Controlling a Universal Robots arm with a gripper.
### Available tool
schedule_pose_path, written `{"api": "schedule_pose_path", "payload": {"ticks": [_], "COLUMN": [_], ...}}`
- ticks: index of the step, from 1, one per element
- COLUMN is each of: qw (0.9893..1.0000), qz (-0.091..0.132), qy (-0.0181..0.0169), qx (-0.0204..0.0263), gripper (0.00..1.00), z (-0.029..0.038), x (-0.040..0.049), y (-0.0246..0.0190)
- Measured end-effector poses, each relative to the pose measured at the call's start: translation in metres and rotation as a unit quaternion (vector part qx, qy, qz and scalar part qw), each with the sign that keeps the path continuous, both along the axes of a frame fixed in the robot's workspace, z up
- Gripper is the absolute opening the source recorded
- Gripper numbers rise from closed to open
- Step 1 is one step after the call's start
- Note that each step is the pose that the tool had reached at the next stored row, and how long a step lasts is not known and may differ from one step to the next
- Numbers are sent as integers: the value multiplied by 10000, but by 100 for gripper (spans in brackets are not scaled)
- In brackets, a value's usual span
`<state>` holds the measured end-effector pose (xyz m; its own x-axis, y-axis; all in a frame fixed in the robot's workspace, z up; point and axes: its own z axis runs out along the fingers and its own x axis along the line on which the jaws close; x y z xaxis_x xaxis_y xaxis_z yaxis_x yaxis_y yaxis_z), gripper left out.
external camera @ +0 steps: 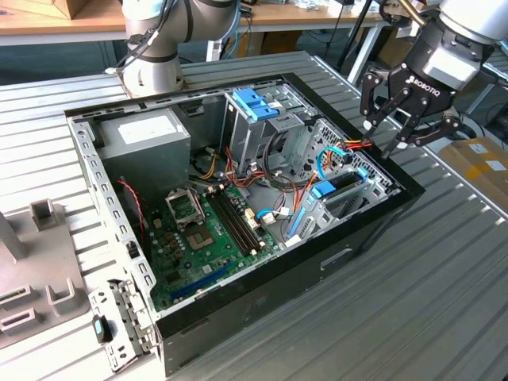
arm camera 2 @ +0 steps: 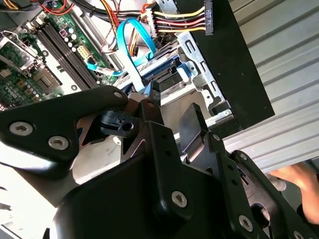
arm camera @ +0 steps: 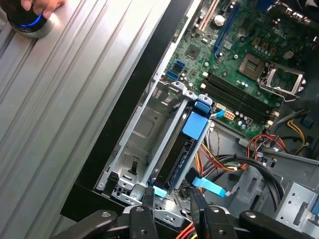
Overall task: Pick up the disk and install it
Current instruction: 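Insert the first disk wire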
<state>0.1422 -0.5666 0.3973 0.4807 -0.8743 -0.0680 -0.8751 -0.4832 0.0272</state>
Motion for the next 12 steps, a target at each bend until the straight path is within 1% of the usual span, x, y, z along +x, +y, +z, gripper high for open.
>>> {"api": "schedule_pose_path", "payload": {"ticks": [2,6,12], "qw": [9999,9998,9993], "qz": [101,195,378], "qy": [0,0,0], "qx": [0,0,0], "gripper": [42,42,42], "z": [0,0,0], "x": [0,0,0], "y": [0,0,0]}}
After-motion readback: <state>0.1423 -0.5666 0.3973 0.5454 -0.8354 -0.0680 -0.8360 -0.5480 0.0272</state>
